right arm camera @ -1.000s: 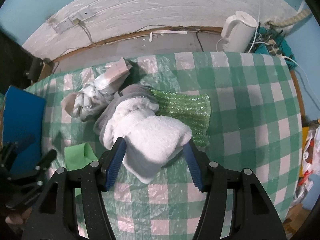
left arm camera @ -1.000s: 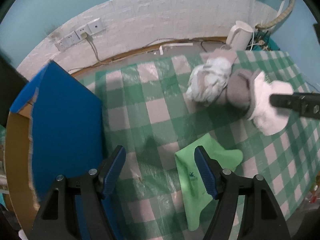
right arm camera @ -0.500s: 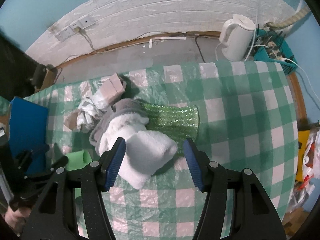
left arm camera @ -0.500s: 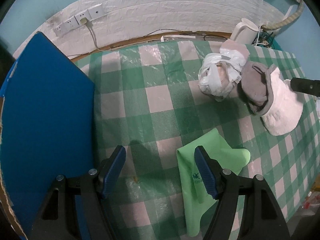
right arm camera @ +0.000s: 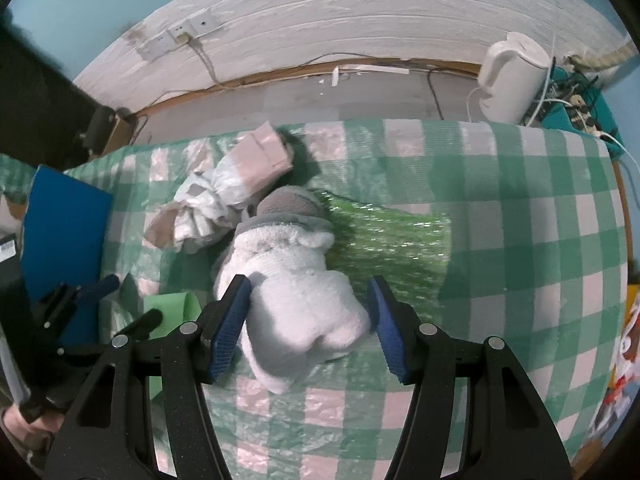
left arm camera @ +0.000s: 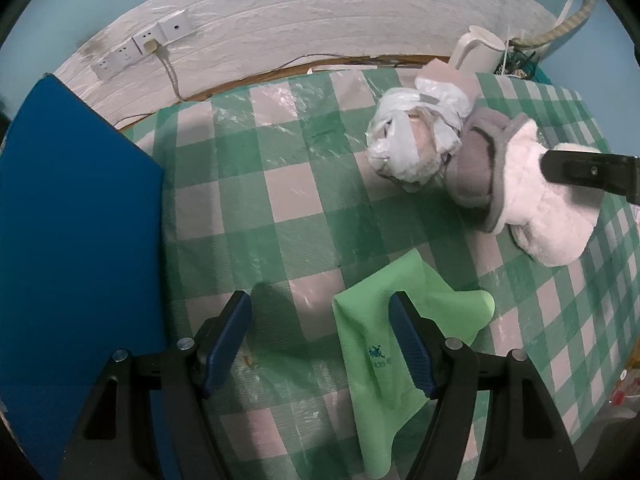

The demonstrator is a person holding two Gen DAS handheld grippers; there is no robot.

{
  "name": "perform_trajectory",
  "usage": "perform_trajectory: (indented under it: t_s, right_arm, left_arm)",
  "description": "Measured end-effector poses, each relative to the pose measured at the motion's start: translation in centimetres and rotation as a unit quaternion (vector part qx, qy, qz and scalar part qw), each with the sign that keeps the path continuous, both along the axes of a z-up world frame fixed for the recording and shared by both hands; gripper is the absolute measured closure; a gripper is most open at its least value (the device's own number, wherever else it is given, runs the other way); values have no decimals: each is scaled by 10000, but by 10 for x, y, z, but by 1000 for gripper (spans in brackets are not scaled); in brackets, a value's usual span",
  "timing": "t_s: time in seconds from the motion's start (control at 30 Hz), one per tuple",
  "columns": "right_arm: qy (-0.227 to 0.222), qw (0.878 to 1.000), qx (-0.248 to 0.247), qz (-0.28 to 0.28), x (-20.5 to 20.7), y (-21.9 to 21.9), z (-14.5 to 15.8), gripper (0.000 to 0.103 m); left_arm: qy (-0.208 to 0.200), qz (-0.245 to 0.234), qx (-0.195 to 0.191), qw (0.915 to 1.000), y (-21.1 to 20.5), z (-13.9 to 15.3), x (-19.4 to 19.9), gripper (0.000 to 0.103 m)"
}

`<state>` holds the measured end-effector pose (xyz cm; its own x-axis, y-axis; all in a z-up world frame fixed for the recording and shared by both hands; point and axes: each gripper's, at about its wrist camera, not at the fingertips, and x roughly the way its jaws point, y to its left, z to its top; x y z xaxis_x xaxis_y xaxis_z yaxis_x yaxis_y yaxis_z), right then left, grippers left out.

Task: Organize soft objects
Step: 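Reach the right gripper to the white fuzzy slipper while the left reaches the green cloth, then close the right gripper on the slipper while the left closes on the green cloth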

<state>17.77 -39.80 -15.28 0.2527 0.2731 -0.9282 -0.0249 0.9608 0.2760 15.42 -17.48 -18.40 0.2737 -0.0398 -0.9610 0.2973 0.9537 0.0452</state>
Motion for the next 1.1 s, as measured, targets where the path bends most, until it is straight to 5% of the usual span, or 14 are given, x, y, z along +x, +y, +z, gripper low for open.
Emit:
perform_trajectory:
  t_s: [0.2,0.53,0.87,1.1]
  right_arm:
    - [-65,9994,-264,205,-4,22,-3,44]
    - [-109,9967,-718,360,-18,46,1,67]
    - [-73,9969,-783,91,-36,45,18,69]
    - [-169,9972,-723,-24,-49,45,32,69]
  left_arm:
    - [50,-28,1,10000,-4,-3,0,30]
    - [-31,-256,140,9996,-18,-9,-9,27]
    - [-280,-720,315,9965,-35,-6,-31,92]
    - [-322,-758,150,9965,-31,1,-38,97]
